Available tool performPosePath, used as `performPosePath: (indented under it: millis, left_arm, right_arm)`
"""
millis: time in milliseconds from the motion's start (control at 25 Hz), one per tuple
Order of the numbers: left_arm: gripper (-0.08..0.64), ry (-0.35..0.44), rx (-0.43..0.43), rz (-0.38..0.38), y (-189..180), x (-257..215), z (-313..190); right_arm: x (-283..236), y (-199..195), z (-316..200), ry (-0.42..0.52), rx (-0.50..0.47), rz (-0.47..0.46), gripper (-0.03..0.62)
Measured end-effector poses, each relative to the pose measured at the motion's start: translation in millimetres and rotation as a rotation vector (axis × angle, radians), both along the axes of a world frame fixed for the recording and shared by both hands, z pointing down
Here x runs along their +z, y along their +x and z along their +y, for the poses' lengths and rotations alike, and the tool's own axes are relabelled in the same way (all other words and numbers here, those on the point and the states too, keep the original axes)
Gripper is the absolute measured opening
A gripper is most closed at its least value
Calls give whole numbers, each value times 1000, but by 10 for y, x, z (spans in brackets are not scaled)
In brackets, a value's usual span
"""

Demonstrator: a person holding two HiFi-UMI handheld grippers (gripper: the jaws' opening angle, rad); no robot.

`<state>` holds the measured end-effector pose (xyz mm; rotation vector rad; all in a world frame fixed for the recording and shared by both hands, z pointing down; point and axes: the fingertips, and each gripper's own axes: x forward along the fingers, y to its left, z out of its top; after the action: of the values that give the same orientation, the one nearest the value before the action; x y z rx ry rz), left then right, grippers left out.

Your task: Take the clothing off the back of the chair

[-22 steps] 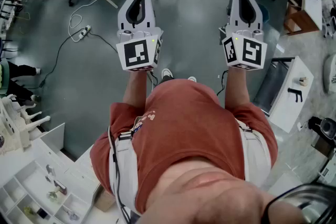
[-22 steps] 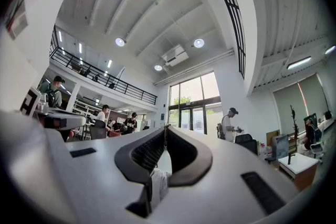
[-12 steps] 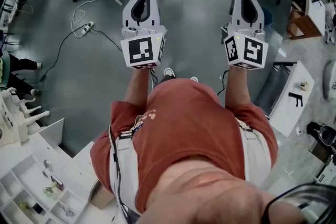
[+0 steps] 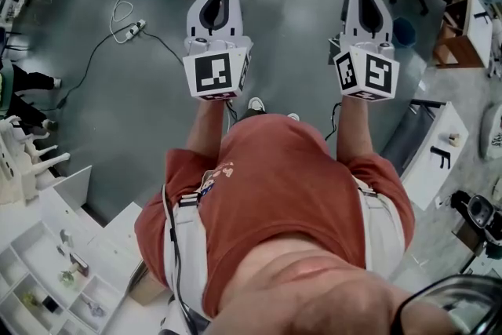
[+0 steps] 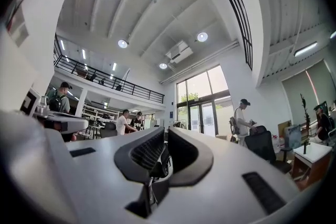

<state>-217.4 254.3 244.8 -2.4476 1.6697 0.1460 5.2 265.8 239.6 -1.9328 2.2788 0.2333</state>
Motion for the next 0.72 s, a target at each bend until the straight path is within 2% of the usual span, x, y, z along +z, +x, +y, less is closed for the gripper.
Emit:
performPosePath:
  millis: [440, 720]
  left_arm:
    - [15, 8, 5, -17, -620, 80, -252]
    - [15, -16, 9, -5, -745, 186, -437]
  right_arm:
    - [76, -679, -266, -7, -5, 13, 34]
    - [137, -805, -447, -23, -2, 18, 32]
